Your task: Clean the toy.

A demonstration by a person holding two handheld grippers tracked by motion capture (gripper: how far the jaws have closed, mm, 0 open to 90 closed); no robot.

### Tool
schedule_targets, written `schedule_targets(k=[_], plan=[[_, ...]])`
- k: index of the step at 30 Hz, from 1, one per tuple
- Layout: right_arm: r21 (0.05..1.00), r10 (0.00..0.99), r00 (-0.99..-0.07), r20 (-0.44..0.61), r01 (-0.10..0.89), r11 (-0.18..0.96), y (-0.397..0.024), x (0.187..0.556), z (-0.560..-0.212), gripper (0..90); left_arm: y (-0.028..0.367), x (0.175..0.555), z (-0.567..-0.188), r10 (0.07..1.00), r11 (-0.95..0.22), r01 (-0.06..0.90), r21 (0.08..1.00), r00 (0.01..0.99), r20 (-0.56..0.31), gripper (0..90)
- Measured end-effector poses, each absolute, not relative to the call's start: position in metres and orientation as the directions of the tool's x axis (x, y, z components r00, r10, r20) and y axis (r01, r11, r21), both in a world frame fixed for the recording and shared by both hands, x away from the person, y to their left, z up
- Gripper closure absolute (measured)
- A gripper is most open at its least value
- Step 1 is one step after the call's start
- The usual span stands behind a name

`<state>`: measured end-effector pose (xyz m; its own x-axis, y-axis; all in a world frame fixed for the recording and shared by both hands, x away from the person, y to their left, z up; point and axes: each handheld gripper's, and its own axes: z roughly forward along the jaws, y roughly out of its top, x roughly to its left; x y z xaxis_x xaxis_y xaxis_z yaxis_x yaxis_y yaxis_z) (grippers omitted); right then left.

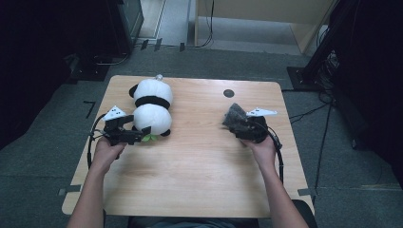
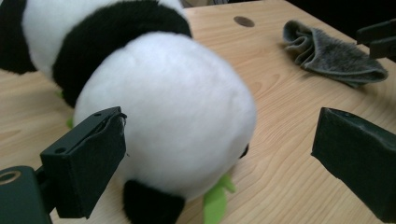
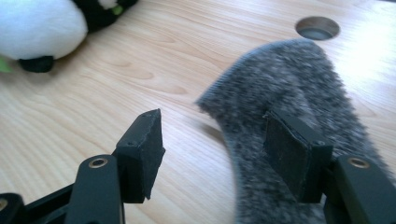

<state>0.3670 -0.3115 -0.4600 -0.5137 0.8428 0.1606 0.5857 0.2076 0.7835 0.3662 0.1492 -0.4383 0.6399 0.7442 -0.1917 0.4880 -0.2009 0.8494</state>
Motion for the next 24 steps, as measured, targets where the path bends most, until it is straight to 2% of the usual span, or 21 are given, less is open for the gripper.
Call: schedule_targets(k=[7, 24], plan=[[0.793, 0.821, -0.553, 0.143, 0.560, 0.239, -0.301, 0.358, -0.461, 40.0, 0.126, 0.360, -0.437, 0.724, -0.253, 0.468, 0.847, 0.672, -0.154, 5.2], [0.781, 0.777, -0.616, 0.129, 0.546, 0.302, -0.270, 0.343, -0.472, 40.8, 0.074, 0.354, -0.454, 0.667, -0.317, 0.470, 0.824, 0.728, -0.158, 6.5]])
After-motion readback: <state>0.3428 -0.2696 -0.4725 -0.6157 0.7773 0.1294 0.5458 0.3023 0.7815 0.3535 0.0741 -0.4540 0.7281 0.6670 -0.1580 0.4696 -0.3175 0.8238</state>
